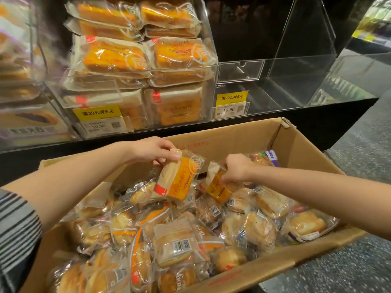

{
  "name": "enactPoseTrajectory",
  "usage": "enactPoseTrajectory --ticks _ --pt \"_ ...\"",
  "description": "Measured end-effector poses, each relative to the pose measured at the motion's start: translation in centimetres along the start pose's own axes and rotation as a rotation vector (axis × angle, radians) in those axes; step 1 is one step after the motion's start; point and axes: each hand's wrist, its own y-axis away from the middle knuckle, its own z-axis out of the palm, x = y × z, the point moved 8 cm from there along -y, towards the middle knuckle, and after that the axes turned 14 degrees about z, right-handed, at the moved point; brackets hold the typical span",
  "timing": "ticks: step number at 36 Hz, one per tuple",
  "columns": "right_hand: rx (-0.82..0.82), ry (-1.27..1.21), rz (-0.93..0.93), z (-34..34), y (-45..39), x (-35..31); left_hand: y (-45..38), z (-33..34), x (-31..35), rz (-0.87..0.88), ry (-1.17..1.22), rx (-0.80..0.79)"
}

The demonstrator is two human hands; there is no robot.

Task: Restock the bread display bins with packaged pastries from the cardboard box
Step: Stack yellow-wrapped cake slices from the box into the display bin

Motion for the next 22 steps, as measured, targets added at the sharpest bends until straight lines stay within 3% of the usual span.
enactPoseTrajectory --ticks 8,16,19,22 --pt "0.047 -0.165 -0.282 -3.3 3.2 -2.2 1.3 -0.8 1.7 0.047 -0.04 -0.003" --pt "0.162 -0.246 -0.371 -9.5 5.0 -3.1 3.9 -5.4 6.2 0.224 0.011 0.166" --pt "0.193 -0.405 -0.423 -12.1 6.2 -3.6 5.3 -7.4 8.1 0.293 0.04 0.233" --pt "0.151 -0.647 -0.498 -14.6 7.7 -4.6 6.6 -10.0 10.6 0.376 -0.125 0.44"
